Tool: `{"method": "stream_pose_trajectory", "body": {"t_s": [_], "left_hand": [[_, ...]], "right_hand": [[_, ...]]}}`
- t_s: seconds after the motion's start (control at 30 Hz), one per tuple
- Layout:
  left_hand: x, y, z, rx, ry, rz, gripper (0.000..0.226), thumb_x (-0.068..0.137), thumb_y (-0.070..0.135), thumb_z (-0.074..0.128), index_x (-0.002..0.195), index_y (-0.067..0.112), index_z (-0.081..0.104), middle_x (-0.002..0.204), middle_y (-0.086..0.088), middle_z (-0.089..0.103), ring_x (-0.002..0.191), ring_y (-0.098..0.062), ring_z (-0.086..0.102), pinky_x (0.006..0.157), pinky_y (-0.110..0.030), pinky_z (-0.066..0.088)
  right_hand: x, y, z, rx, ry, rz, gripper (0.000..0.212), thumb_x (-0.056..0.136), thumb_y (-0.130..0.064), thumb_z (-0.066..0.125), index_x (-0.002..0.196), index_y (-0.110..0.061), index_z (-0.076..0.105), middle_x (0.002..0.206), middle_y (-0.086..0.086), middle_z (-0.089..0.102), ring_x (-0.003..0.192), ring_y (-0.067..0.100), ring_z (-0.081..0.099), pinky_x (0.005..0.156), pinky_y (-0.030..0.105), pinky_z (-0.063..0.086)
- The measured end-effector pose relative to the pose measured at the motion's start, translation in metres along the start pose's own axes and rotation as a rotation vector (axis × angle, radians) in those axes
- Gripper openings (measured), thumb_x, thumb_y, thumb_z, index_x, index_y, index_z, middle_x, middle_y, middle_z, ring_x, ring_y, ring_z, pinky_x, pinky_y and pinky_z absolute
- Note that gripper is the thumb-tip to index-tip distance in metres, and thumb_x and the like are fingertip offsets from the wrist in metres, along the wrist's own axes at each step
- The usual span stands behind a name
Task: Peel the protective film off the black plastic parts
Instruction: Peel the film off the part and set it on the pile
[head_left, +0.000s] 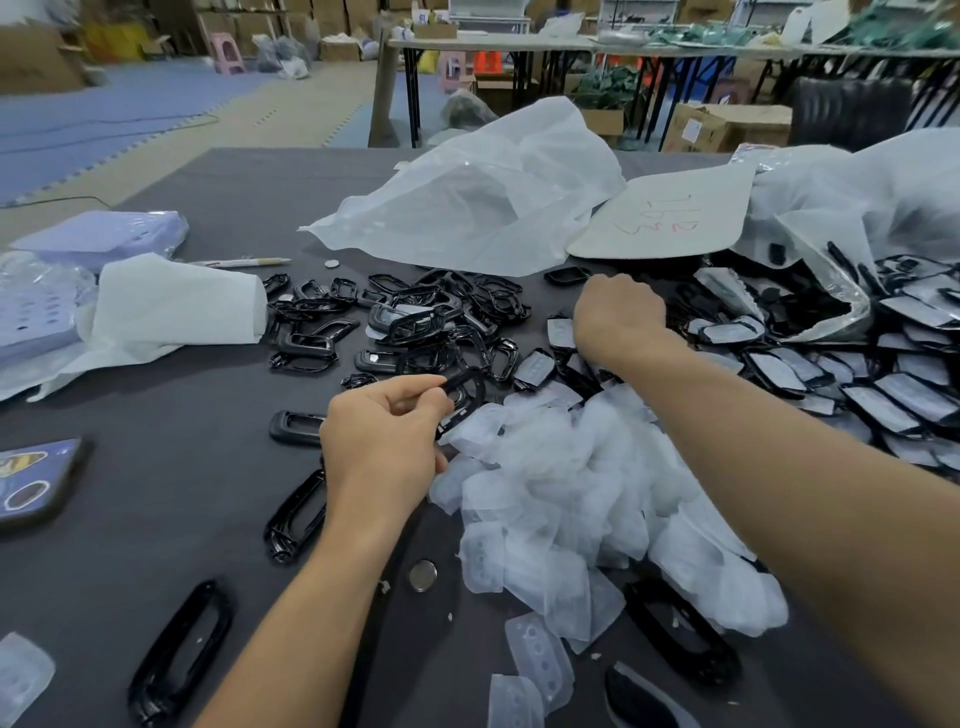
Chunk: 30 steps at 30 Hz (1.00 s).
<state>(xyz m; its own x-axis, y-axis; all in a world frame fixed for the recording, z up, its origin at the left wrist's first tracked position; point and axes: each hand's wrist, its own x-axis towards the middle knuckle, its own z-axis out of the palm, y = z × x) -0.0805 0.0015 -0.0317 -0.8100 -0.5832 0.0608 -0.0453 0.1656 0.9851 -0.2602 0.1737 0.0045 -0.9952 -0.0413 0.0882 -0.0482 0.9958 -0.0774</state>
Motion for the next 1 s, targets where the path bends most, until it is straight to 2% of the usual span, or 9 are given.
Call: {"method": "stream_pose_trajectory", "body": {"t_s": [0.1,0.2,0.3,0.4,0.47,0.53,0.67,0.73,1.0], "left_hand": [[0.000,0.000,0.001,-0.046,-0.009,-0.024,0.021,0.086,0.009,0.076,0.085,0.030,0.079,0.076,0.007,0.079,0.037,-0.015,0.059,0.042,-0.018,0.045],[-0.002,0.000,0.000,-0.088,-0.074,-0.059,0.029,0.087,0.000,0.075,0.088,0.030,0.079,0.079,0.003,0.080,0.042,-0.014,0.060,0.048,-0.022,0.051],[-0.004,0.003,-0.001,-0.042,-0.089,-0.036,0.027,0.081,0.008,0.083,0.081,0.035,0.082,0.073,0.005,0.079,0.039,-0.012,0.057,0.046,-0.022,0.048],[-0.009,0.007,-0.002,0.021,-0.027,-0.009,0.026,0.075,0.024,0.085,0.075,0.049,0.078,0.063,0.011,0.075,0.040,-0.007,0.062,0.044,-0.017,0.046],[-0.010,0.008,-0.002,0.023,-0.012,-0.009,0.025,0.076,0.026,0.084,0.073,0.050,0.078,0.060,0.010,0.074,0.041,-0.007,0.064,0.042,-0.015,0.045],[-0.012,0.007,-0.001,0.005,-0.037,-0.006,0.023,0.079,0.022,0.082,0.075,0.045,0.079,0.061,0.005,0.074,0.040,-0.011,0.063,0.042,-0.018,0.045],[-0.013,0.007,0.003,-0.118,-0.115,-0.068,0.013,0.089,0.010,0.077,0.086,0.021,0.083,0.068,-0.005,0.076,0.045,-0.017,0.064,0.042,-0.023,0.047],[-0.013,0.009,0.004,-0.216,-0.147,-0.112,0.014,0.093,0.005,0.073,0.090,0.015,0.082,0.072,-0.011,0.077,0.048,-0.019,0.066,0.045,-0.024,0.052],[-0.008,0.012,0.001,-0.408,-0.232,-0.202,0.030,0.093,-0.008,0.066,0.106,0.018,0.076,0.085,-0.008,0.080,0.067,-0.020,0.077,0.057,-0.021,0.059]], "right_hand": [[-0.011,-0.011,-0.006,-0.052,0.030,-0.093,0.023,0.089,-0.004,0.058,0.111,-0.007,0.062,0.120,0.017,0.065,0.113,0.039,0.064,0.075,0.039,0.039],[-0.033,-0.012,-0.021,0.111,0.150,-0.099,0.025,0.088,0.004,0.055,0.105,-0.008,0.067,0.111,0.017,0.069,0.103,0.039,0.066,0.075,0.037,0.044],[-0.071,-0.017,-0.032,0.573,0.180,-0.147,0.025,0.095,-0.007,0.062,0.112,-0.020,0.077,0.098,0.009,0.077,0.089,0.027,0.073,0.082,0.039,0.059],[-0.118,-0.026,-0.030,1.041,0.121,-0.178,0.016,0.093,-0.009,0.071,0.091,-0.021,0.081,0.065,-0.003,0.074,0.057,0.012,0.072,0.061,0.029,0.060],[-0.139,-0.028,-0.020,1.262,0.106,-0.156,0.021,0.092,-0.002,0.069,0.084,-0.019,0.079,0.061,-0.001,0.072,0.051,0.014,0.069,0.053,0.027,0.057],[-0.152,-0.029,-0.011,1.415,0.079,-0.120,0.024,0.090,0.003,0.068,0.082,-0.017,0.079,0.063,0.004,0.073,0.054,0.017,0.069,0.055,0.031,0.060],[-0.162,-0.030,0.000,1.505,0.014,-0.099,0.028,0.085,0.010,0.065,0.085,-0.015,0.079,0.071,0.007,0.076,0.062,0.022,0.073,0.067,0.037,0.064],[-0.164,-0.029,0.001,1.525,-0.005,-0.091,0.027,0.085,0.010,0.066,0.087,-0.014,0.079,0.072,0.007,0.077,0.063,0.022,0.074,0.065,0.032,0.063],[-0.160,-0.021,0.000,1.654,0.015,0.050,0.014,0.086,0.003,0.074,0.087,-0.010,0.079,0.068,0.013,0.074,0.053,0.020,0.065,0.053,0.026,0.055]]}}
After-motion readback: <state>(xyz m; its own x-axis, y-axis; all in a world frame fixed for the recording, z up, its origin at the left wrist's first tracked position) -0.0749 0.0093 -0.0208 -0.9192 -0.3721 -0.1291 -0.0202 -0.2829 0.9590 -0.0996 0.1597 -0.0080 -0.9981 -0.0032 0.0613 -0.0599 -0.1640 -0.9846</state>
